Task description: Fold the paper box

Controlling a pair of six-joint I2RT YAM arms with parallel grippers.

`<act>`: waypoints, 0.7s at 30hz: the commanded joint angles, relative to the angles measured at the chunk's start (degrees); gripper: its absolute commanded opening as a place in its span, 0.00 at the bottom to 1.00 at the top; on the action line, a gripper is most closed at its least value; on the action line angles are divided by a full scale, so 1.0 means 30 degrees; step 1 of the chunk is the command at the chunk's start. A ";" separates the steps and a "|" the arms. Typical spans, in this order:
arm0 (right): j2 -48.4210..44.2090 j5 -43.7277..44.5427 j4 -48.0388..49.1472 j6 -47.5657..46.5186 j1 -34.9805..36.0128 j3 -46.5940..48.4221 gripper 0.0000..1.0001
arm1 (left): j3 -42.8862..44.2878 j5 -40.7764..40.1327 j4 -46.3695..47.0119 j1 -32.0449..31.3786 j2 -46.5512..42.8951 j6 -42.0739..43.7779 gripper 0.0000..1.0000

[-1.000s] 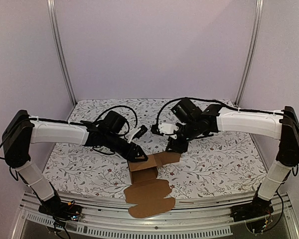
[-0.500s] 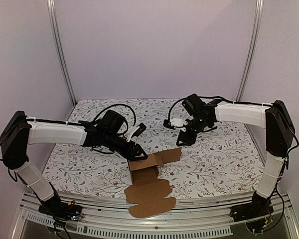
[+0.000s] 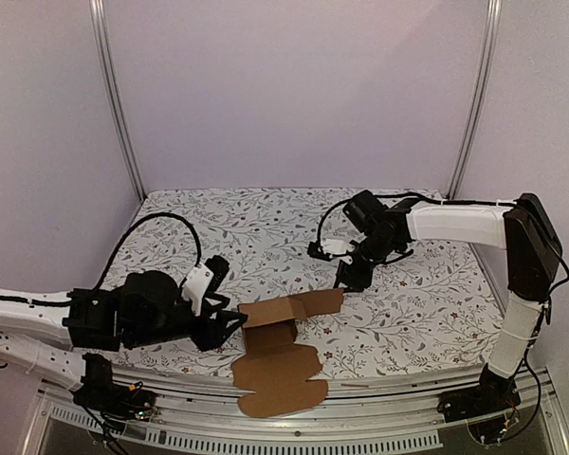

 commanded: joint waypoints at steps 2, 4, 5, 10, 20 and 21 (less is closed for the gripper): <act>-0.0713 -0.0544 -0.0374 0.0211 0.1080 -0.0800 0.46 | 0.0574 -0.5443 -0.2286 -0.2932 0.1764 0.0547 0.55; -0.0757 -0.0650 -0.0471 0.0467 0.1157 -0.0976 0.46 | 0.1112 -0.7799 -0.2706 -0.4630 0.2688 0.1576 0.54; -0.0783 -0.0746 -0.0530 0.0668 0.1175 -0.1101 0.46 | 0.1429 -0.8890 -0.3011 -0.5454 0.3206 0.2193 0.54; -0.1008 -0.1069 -0.1114 0.1327 0.1159 -0.1244 0.47 | 0.2802 -1.2626 -0.3189 -0.8499 0.6600 0.7381 0.50; -0.1048 -0.1969 -0.1469 0.1665 0.1201 -0.1165 0.47 | 0.3907 -1.5275 -0.3195 -0.8324 1.0592 1.1362 0.40; -0.1053 -0.2032 -0.1482 0.1680 0.1197 -0.1164 0.48 | 0.3829 -1.5310 -0.2932 -0.8143 1.0669 1.1601 0.40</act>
